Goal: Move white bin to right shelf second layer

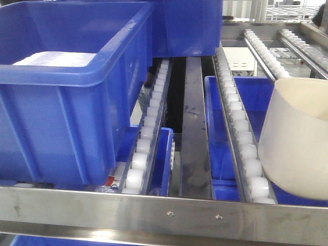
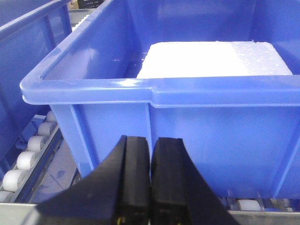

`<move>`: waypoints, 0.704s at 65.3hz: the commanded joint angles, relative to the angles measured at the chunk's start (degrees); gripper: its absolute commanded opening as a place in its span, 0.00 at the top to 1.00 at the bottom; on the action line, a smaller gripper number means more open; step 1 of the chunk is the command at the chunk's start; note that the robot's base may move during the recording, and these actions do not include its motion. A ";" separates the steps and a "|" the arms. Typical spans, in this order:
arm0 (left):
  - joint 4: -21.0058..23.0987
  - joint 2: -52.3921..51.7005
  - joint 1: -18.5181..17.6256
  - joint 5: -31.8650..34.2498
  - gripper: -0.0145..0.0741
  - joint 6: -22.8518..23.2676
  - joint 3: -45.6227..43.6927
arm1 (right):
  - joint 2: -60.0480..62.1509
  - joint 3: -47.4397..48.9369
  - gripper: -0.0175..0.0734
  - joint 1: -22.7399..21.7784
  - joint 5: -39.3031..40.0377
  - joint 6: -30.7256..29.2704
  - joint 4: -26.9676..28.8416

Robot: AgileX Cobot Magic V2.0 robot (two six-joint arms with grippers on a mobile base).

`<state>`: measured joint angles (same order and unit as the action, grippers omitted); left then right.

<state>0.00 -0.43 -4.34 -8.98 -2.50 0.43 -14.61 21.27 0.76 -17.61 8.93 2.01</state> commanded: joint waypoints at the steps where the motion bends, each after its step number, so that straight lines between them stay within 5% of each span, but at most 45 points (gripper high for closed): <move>1: 0.35 -0.92 -0.22 4.89 0.74 0.30 2.11 | -0.60 1.20 0.75 -0.24 5.33 -0.46 0.01; 21: 0.35 -0.92 -0.22 4.89 0.74 0.30 2.11 | 0.24 -2.05 0.75 -0.24 7.59 -0.46 6.24; 46: 0.35 -0.92 -0.22 4.89 0.74 0.30 2.11 | 8.17 -8.96 0.75 -0.36 7.96 -3.80 5.58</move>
<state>0.00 -0.43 -4.34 -8.98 -2.50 0.43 -6.92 11.59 0.76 -14.67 7.86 7.76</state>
